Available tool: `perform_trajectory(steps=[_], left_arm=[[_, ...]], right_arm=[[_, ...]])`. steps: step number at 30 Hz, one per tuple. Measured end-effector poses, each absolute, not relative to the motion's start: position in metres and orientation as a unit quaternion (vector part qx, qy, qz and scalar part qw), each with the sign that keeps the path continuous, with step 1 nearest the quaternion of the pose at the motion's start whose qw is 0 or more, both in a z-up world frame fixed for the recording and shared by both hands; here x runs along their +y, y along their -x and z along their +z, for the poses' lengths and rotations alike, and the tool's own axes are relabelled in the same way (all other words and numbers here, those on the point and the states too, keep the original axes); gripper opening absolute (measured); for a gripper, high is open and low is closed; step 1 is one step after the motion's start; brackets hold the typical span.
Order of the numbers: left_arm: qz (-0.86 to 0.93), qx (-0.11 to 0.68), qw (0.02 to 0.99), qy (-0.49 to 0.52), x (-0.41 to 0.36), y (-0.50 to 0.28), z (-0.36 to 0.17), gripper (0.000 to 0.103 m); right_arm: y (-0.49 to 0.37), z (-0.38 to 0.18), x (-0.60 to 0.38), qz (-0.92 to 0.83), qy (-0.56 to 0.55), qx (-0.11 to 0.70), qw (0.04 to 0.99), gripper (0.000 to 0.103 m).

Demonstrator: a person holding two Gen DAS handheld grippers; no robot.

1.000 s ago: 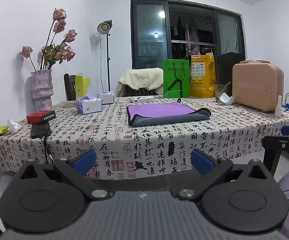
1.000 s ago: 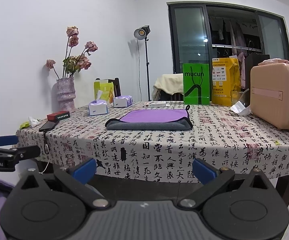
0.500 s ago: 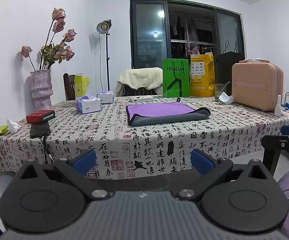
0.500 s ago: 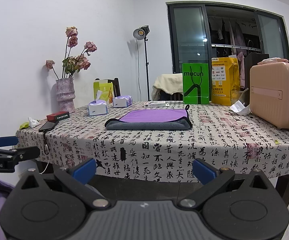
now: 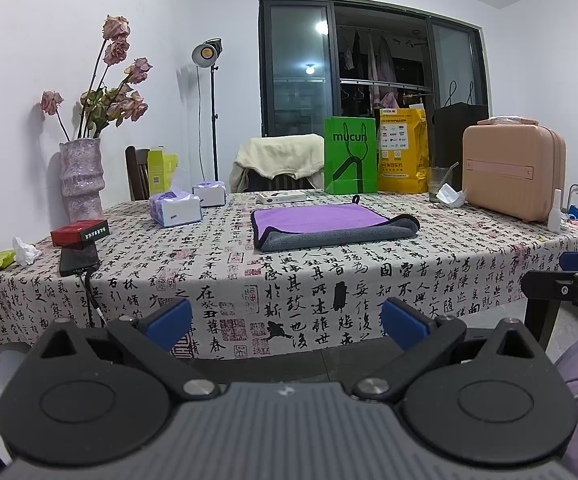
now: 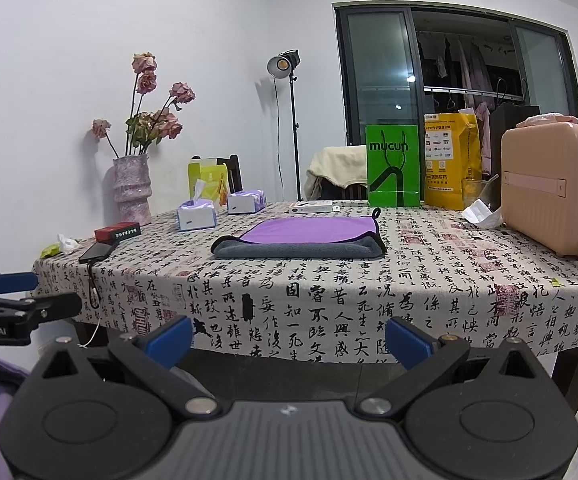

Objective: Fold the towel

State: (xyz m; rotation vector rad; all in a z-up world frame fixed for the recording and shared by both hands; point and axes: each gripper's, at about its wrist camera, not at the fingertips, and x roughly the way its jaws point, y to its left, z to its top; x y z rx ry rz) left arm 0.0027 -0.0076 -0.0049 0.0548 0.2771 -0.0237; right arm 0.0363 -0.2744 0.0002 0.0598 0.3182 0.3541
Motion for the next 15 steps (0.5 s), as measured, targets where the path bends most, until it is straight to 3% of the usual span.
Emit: perform_trajectory(steps=[15], left_arm=[[-0.018,0.141,0.989,-0.029,-0.0114,-0.0041,-0.0064,0.103]], right_arm=[[-0.0392,0.0004,-0.2696,0.175,-0.029,0.161,0.971,0.103]])
